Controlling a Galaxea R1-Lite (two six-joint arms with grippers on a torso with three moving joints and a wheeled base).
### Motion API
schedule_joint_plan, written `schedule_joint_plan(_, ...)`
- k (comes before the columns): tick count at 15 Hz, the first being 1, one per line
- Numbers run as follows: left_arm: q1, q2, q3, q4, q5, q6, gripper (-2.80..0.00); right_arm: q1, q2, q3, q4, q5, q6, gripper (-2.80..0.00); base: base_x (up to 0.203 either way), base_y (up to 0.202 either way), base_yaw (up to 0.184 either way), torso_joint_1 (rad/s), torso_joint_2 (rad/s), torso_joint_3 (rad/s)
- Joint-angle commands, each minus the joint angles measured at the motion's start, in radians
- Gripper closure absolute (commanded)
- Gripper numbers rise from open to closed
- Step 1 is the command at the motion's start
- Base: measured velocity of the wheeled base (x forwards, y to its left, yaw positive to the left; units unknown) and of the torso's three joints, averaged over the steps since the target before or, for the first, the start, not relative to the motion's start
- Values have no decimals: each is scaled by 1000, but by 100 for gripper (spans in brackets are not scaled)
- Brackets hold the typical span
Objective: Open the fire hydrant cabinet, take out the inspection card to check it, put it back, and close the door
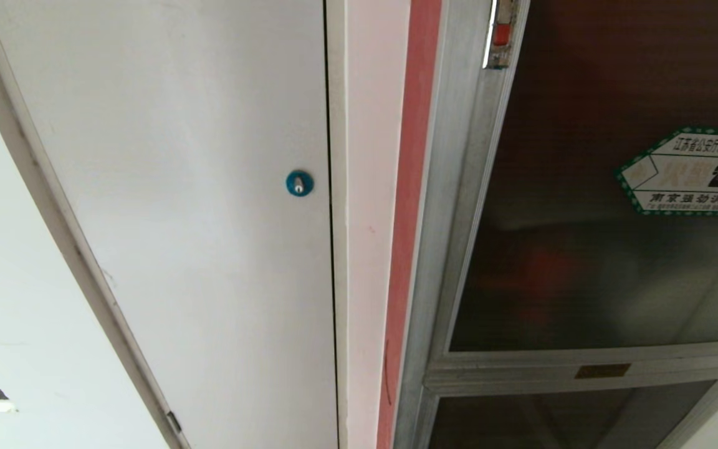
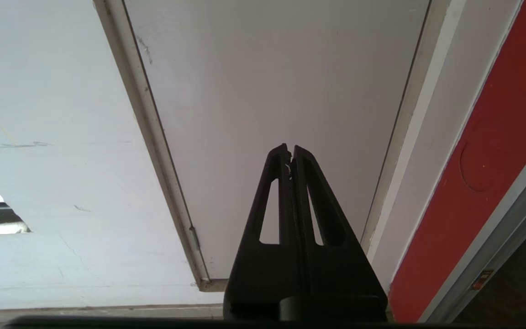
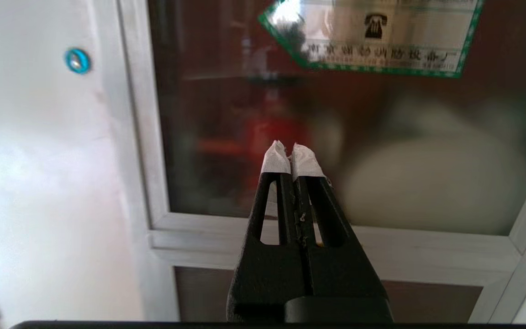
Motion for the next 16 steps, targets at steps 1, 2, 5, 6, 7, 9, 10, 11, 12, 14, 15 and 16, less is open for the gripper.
schedule_joint_plan(1, 0, -1, 6, -1, 0, 0, 0, 0, -19, 148, -108, -7, -22, 0, 0, 0, 0, 0, 0, 0)
schedule_joint_plan(2, 0, -1, 6, -1, 0, 0, 0, 0, -19, 203, -148, -9, -33, 0, 0, 0, 0, 0, 0, 0)
schedule_joint_plan(5, 0, -1, 6, -1, 0, 0, 0, 0, -19, 339, -244, -10, -43, 0, 0, 0, 0, 0, 0, 0)
schedule_joint_plan(6, 0, -1, 6, -1, 0, 0, 0, 0, -18, 372, -265, -10, -44, 0, 0, 0, 0, 0, 0, 0)
schedule_joint_plan(7, 0, -1, 6, -1, 0, 0, 0, 0, -19, 398, -285, -10, -44, 0, 0, 0, 0, 0, 0, 0)
schedule_joint_plan(9, 0, -1, 6, -1, 0, 0, 0, 0, -18, 423, -298, -10, -38, 0, 0, 0, 0, 0, 0, 0)
schedule_joint_plan(10, 0, -1, 6, -1, 0, 0, 0, 0, -18, 423, -292, -10, -37, 0, 0, 0, 0, 0, 0, 0)
schedule_joint_plan(11, 0, -1, 6, -1, 0, 0, 0, 0, -19, 423, -278, -9, -39, 0, 0, 0, 0, 0, 0, 0)
schedule_joint_plan(12, 0, -1, 6, -1, 0, 0, 0, 0, -19, 423, -255, -7, -41, 0, 0, 0, 0, 0, 0, 0)
schedule_joint_plan(14, 0, 0, 6, -1, 0, 0, 0, 0, -19, 423, -199, -7, -39, 0, 0, 0, 0, 0, 0, 0)
schedule_joint_plan(15, 0, -1, 6, -1, 0, 0, 0, 0, -19, 423, -169, -8, -36, 0, 0, 0, 0, 0, 0, 0)
schedule_joint_plan(16, 0, -1, 6, -1, 0, 0, 0, 0, -20, 423, -154, -12, -34, 0, 0, 0, 0, 0, 0, 0)
